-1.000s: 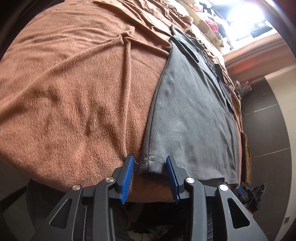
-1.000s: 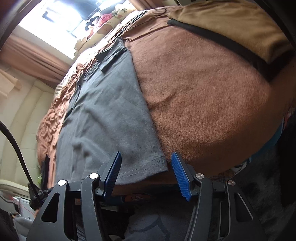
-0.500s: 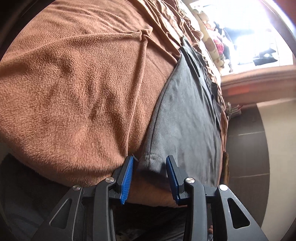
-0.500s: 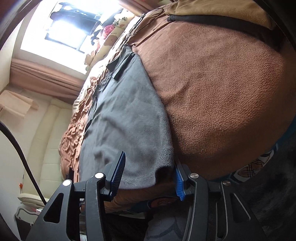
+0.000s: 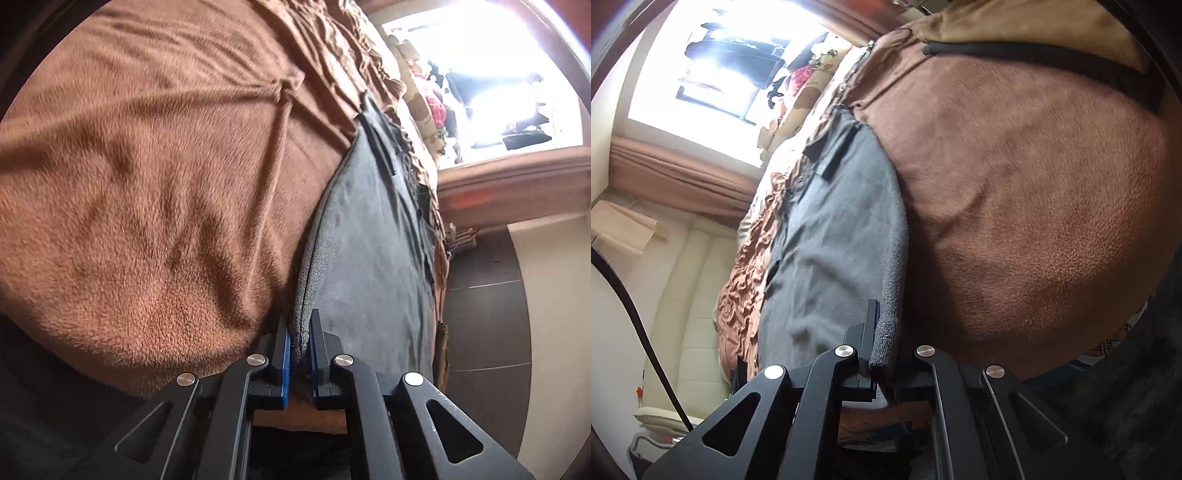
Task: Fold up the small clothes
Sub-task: 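Lift the hem with both grippers and fold it over toward the collar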
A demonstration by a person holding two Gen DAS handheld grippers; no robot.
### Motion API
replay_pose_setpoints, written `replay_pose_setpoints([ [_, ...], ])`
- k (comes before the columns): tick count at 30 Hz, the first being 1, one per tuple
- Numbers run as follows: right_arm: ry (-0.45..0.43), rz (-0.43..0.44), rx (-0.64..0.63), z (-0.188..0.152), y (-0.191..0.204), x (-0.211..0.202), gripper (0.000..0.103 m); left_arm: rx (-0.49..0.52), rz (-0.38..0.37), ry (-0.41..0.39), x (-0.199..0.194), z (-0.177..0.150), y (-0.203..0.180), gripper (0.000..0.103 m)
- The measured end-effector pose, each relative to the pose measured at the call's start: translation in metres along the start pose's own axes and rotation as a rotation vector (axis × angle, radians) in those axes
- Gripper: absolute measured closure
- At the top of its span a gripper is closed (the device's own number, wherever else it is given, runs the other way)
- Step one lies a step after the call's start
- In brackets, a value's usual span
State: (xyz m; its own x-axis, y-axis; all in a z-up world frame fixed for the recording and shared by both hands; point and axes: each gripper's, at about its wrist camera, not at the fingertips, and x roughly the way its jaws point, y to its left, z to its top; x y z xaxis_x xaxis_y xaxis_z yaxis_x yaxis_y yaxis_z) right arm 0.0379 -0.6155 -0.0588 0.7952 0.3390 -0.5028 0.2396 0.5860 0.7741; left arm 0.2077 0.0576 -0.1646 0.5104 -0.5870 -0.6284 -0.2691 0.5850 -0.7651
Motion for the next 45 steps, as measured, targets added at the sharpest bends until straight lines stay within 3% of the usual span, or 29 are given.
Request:
replay_pose_setpoints([
  [10, -0.048, 0.073, -0.088, -0.010, 0.032, -0.039, 0.102, 0.098, -0.072, -0.098, -0.067, 0.009, -0.032, 0.097],
  [19, -0.068, 0.133, -0.138, -0.025, 0.037, -0.071, 0.102, 0.160, -0.107, -0.181, -0.128, 0.005, -0.054, 0.097],
  [37, -0.110, 0.210, -0.226, -0.074, 0.032, -0.149, 0.102, 0.259, -0.160, -0.280, -0.242, -0.056, -0.054, 0.097],
  [45, -0.153, 0.258, -0.295, -0.069, 0.050, -0.173, 0.102, 0.313, -0.206, -0.343, -0.284, -0.069, -0.082, 0.097],
])
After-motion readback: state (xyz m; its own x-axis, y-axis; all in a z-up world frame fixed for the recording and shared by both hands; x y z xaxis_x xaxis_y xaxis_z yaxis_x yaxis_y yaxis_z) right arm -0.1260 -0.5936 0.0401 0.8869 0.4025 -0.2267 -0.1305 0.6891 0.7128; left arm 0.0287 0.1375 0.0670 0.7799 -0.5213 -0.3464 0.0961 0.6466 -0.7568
